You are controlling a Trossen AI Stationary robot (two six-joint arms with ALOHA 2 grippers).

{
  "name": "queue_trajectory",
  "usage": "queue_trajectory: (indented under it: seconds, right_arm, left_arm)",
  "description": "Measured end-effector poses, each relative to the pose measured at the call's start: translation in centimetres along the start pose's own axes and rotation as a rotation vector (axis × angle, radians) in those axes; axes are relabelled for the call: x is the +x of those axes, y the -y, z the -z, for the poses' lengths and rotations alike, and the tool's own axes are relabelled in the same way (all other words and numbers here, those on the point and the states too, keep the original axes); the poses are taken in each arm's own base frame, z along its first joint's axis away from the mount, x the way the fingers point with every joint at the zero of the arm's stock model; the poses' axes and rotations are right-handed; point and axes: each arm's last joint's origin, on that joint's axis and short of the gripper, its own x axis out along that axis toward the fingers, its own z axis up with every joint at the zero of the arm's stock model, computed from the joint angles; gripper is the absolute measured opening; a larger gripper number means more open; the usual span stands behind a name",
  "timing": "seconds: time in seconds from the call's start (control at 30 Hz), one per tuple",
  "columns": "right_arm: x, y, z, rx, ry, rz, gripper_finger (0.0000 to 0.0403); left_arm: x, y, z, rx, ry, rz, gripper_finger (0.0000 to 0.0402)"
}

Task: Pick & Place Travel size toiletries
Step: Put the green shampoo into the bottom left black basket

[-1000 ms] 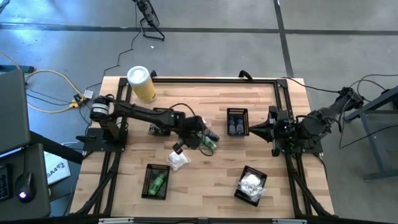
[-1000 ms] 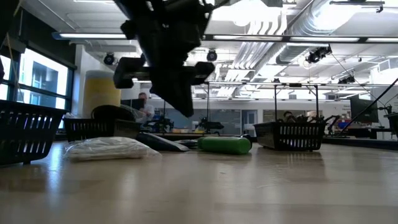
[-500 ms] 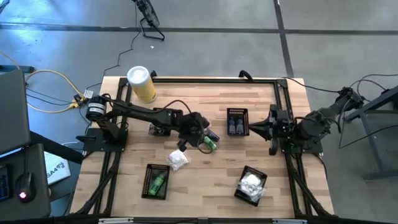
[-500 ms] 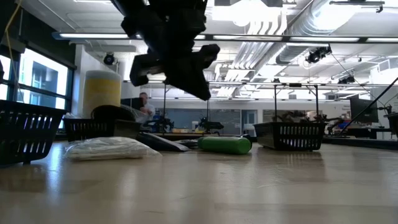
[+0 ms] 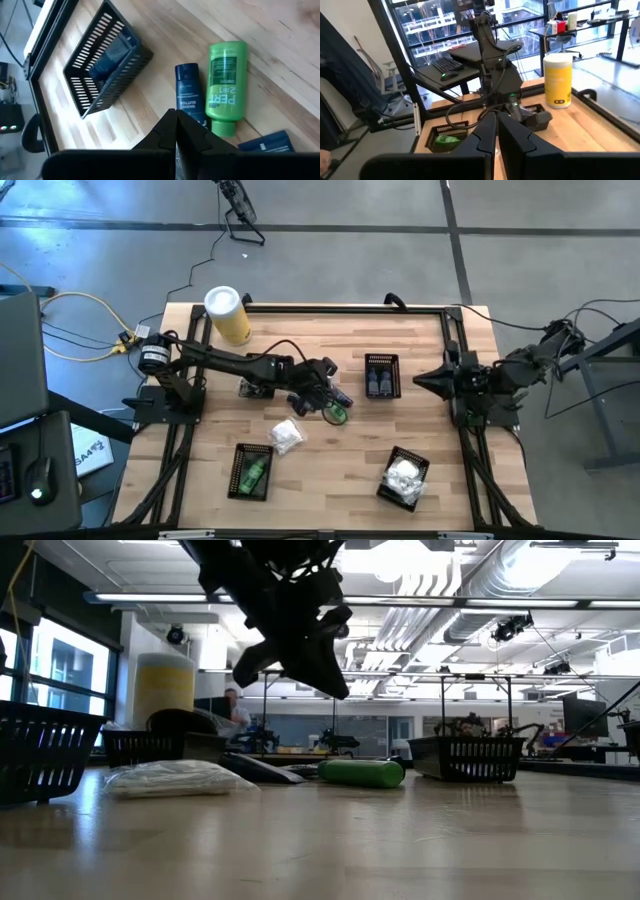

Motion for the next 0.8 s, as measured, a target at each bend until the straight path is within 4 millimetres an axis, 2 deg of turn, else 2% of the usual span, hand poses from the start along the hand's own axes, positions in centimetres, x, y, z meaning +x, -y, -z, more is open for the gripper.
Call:
queue_trajectory:
  seconds: [0.17,0.4,0.8]
  right_arm:
    - [-0.4,0.3,-0.1,-0.040,0.004,-0.001,0.0011]
    - [-0.4,0.3,0.1,-0.057,-0.017,0.005,0.0011]
    - [-0.4,0.3,0.1,-0.051,-0.017,0.005,0.0011]
  left_arm:
    - [0.5,-0.1,0.5,-0.049,-0.011,0.003,0.0000]
    - [2.1,-0.3,2.3,-0.144,-0.033,0.055,0.0000]
    - [3.2,0.0,2.6,-0.149,-0.033,0.071,0.0000]
